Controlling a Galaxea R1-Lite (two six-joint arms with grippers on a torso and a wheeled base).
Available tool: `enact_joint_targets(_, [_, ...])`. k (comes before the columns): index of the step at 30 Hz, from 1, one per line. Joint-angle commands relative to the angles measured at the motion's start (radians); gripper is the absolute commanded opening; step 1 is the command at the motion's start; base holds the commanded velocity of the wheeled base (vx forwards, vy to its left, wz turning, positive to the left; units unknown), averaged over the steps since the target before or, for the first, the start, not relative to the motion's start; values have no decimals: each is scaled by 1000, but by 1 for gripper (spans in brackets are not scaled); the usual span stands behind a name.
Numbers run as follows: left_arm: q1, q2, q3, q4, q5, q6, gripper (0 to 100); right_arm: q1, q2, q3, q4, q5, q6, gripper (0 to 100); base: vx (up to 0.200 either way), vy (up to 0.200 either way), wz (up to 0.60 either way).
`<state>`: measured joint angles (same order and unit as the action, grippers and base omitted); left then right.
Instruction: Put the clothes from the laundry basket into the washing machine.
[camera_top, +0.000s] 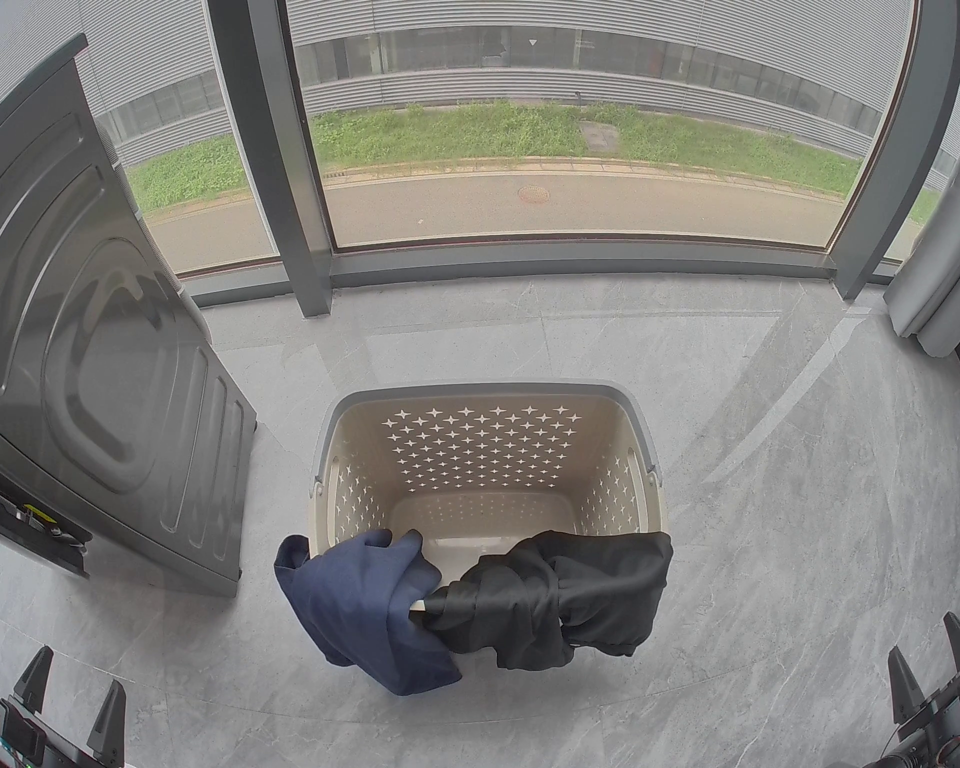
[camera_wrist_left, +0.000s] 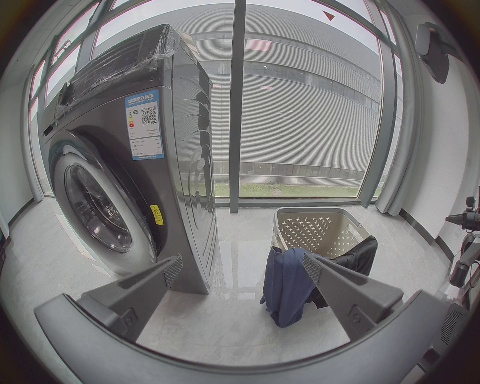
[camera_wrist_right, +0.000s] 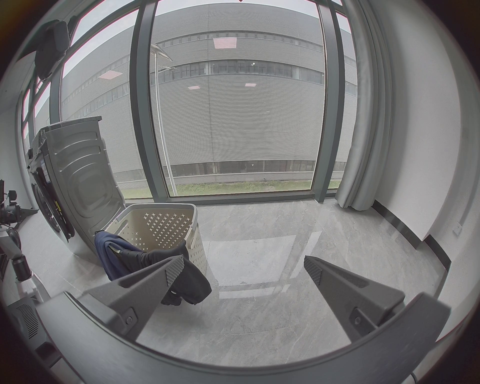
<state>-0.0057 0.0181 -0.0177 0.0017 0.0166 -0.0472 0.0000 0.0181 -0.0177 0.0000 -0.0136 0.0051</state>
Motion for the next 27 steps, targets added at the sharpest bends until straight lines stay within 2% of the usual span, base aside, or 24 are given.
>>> enact_joint_targets(1, [0,-18,16,0,0,0,100,0,-6,16,0,0,1,100,200,0,0])
enact_joint_targets(7, [0,-18,16,0,0,0,100,0,-6,16,0,0,1,100,0,0,0])
enact_joint_targets(13, [0,-18,16,0,0,0,100,0,-6,16,0,0,1,100,200,0,0])
enact_joint_targets(19, [0,-18,16,0,0,0,100,0,-6,16,0,0,1,100,0,0,0])
enact_joint_targets(22, [0,-18,16,0,0,0,100,0,-6,16,0,0,1,100,200,0,0])
enact_joint_targets(25, [0,-18,16,0,0,-2,100,0,-6,16,0,0,-1,100,0,0,0])
enact_joint_targets(27, [0,-18,16,1,0,0,100,0,-6,16,0,0,1,100,200,0,0])
